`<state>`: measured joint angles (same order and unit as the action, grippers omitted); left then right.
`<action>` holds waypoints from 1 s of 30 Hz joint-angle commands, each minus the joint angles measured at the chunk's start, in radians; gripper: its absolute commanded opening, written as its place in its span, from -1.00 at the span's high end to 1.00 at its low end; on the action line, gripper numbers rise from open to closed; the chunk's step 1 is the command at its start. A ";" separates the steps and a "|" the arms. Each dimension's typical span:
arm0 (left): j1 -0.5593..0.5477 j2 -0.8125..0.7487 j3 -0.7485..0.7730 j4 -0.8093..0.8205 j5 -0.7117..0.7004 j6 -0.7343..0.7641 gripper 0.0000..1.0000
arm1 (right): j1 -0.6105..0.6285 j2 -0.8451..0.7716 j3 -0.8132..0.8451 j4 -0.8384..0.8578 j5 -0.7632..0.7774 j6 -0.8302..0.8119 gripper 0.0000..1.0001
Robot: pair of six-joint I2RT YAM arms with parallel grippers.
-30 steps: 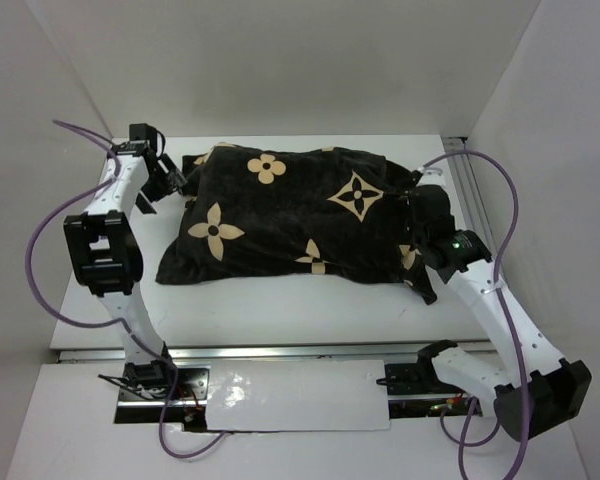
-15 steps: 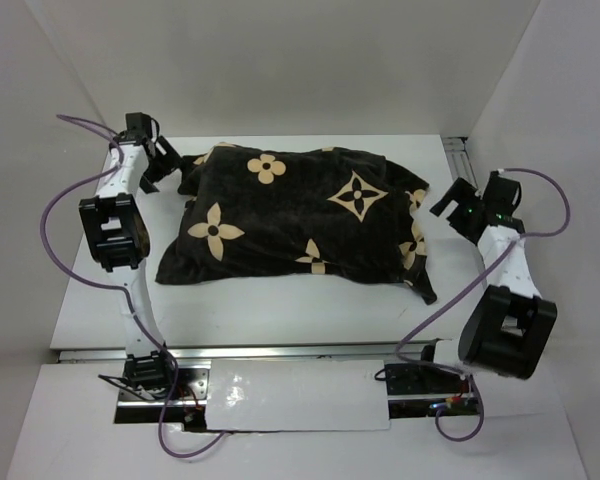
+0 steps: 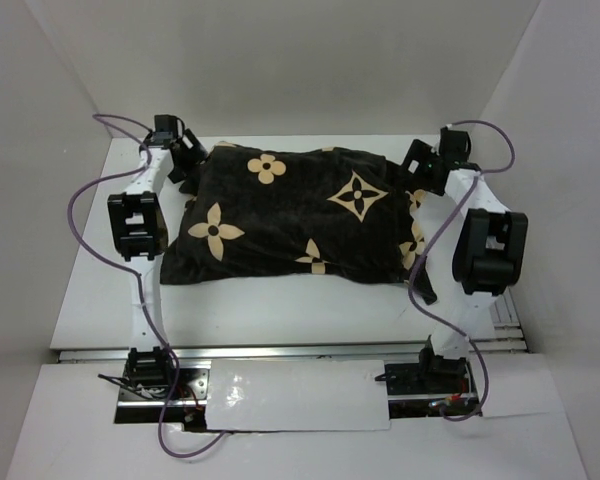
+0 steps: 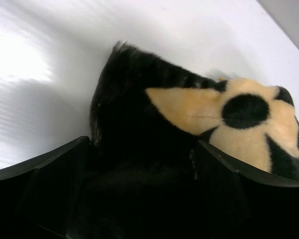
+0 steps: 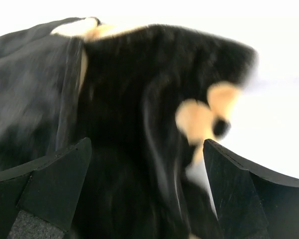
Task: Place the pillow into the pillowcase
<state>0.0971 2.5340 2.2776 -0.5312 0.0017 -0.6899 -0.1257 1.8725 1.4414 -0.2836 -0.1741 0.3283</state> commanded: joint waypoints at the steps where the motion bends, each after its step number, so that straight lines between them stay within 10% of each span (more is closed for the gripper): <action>1: -0.042 0.012 0.042 0.020 -0.051 -0.020 -1.00 | 0.055 0.105 0.172 -0.028 0.013 -0.029 -1.00; 5: -0.060 0.034 0.043 0.020 -0.051 -0.020 -0.88 | 0.067 0.276 0.318 -0.049 0.022 -0.029 -1.00; 10: -0.071 0.029 0.007 0.040 0.010 -0.007 1.00 | 0.130 0.446 0.516 -0.182 -0.004 -0.038 -1.00; 14: -0.071 -0.062 -0.120 0.105 -0.028 0.013 1.00 | 0.143 0.487 0.484 -0.209 -0.016 -0.051 -1.00; 17: -0.071 -0.170 -0.170 0.143 -0.063 0.068 1.00 | 0.143 0.487 0.452 -0.200 -0.103 -0.078 -0.64; 18: -0.071 -0.187 -0.150 0.125 -0.063 0.081 1.00 | 0.143 0.487 0.452 -0.187 -0.151 -0.093 -0.38; 19: -0.071 -0.201 -0.104 0.111 -0.074 0.081 1.00 | 0.143 0.478 0.452 -0.177 -0.230 -0.094 0.59; 20: -0.071 -0.224 -0.075 0.097 -0.074 0.095 1.00 | 0.132 0.478 0.496 -0.166 -0.254 -0.094 1.00; 30: -0.033 -0.428 0.175 0.078 -0.030 0.116 1.00 | 0.063 0.361 1.070 -0.065 -0.229 -0.019 1.00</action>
<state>0.0345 2.2318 2.3764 -0.4999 -0.0460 -0.6010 -0.0189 2.3638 2.3512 -0.5087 -0.4107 0.2695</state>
